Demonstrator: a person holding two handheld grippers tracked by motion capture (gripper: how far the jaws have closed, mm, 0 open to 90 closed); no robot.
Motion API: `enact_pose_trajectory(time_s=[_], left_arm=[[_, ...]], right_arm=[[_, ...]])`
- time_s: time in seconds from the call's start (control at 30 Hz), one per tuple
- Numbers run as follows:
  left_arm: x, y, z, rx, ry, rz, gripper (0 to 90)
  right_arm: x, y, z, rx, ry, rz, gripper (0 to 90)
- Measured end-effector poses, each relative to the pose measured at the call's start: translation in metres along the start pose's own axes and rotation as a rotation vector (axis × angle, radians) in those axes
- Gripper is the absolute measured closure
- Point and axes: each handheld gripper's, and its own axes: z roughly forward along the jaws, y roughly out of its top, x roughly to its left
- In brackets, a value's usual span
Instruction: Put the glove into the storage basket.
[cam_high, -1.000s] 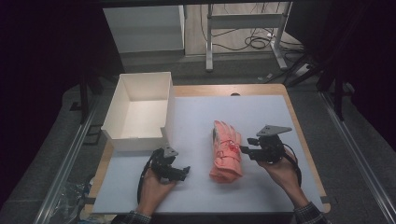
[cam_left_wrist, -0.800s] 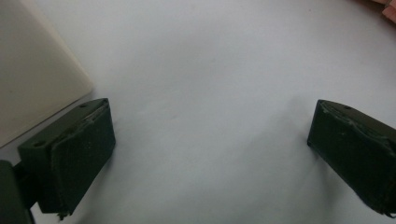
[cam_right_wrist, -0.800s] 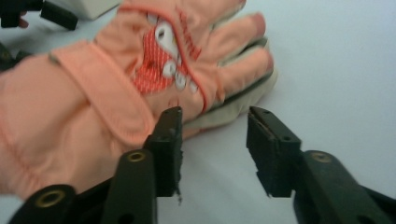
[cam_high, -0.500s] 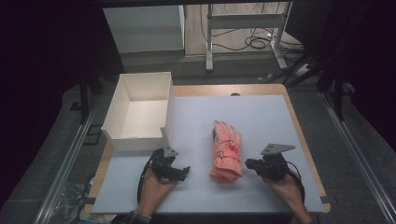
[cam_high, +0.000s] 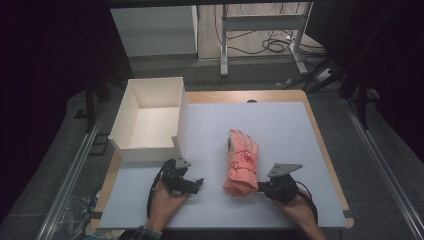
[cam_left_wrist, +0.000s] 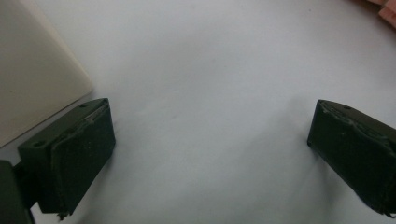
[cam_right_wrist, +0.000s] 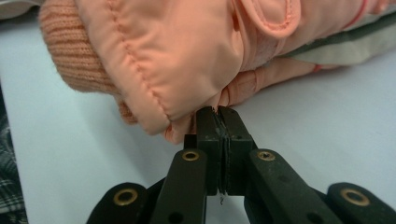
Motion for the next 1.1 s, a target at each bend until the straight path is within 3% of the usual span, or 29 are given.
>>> enact_pose_trajectory(time_s=[0.67,1.1], left_arm=[[0.001,0.0,0.0,0.004,-0.004,-0.002,0.9],[0.01,-0.005,-0.006,0.009,-0.041,0.044,2.0]], right_arm=[[0.019,0.019,0.036,0.001,0.044,-0.029,86.0],[0.027,0.039,0.061,-0.002,0.037,-0.049,85.7]])
